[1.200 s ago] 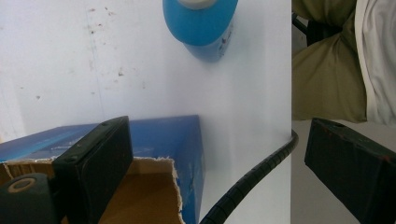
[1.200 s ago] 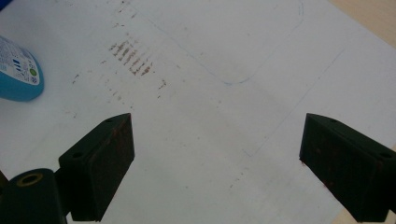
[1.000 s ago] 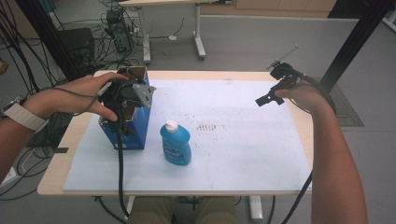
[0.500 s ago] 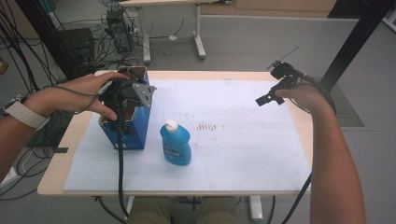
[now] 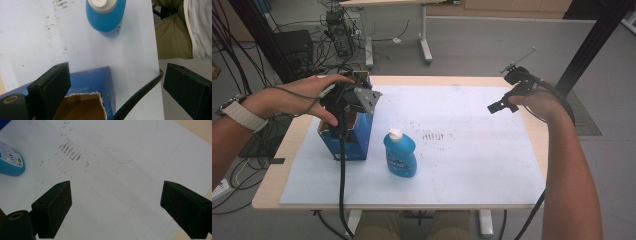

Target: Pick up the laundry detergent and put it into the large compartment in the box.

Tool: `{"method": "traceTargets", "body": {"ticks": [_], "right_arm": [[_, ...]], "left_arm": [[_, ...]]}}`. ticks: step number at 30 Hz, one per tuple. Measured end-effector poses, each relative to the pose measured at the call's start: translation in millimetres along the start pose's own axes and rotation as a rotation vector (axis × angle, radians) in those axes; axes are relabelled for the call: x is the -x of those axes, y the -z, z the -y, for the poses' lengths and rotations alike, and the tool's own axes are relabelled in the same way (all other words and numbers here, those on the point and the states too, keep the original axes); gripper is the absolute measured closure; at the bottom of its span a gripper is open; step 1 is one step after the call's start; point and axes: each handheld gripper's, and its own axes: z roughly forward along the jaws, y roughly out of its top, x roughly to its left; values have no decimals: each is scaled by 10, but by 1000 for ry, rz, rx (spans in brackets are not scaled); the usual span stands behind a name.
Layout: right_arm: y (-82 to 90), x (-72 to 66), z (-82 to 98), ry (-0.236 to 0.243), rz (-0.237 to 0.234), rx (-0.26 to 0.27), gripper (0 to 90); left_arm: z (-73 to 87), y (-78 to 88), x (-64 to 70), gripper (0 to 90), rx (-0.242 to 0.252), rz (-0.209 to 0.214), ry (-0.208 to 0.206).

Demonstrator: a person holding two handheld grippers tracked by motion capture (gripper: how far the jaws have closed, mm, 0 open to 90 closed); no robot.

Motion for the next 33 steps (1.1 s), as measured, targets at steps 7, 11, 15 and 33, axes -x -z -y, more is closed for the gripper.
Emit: {"method": "traceTargets", "body": {"ticks": [7, 11, 15, 33], "right_arm": [[51, -50, 41, -11, 1, 9, 103], [67, -69, 55, -15, 2, 12, 103], [70, -85, 52, -13, 2, 16, 103], [127, -104, 147, -36, 13, 14, 103]], "left_arm": [[-74, -9, -33, 75, 3, 12, -45], [-94, -25, -52, 70, 11, 9, -67], [-137, -33, -86, 72, 5, 17, -91], [-439, -76, -186, 66, -10, 37, -187]]}}
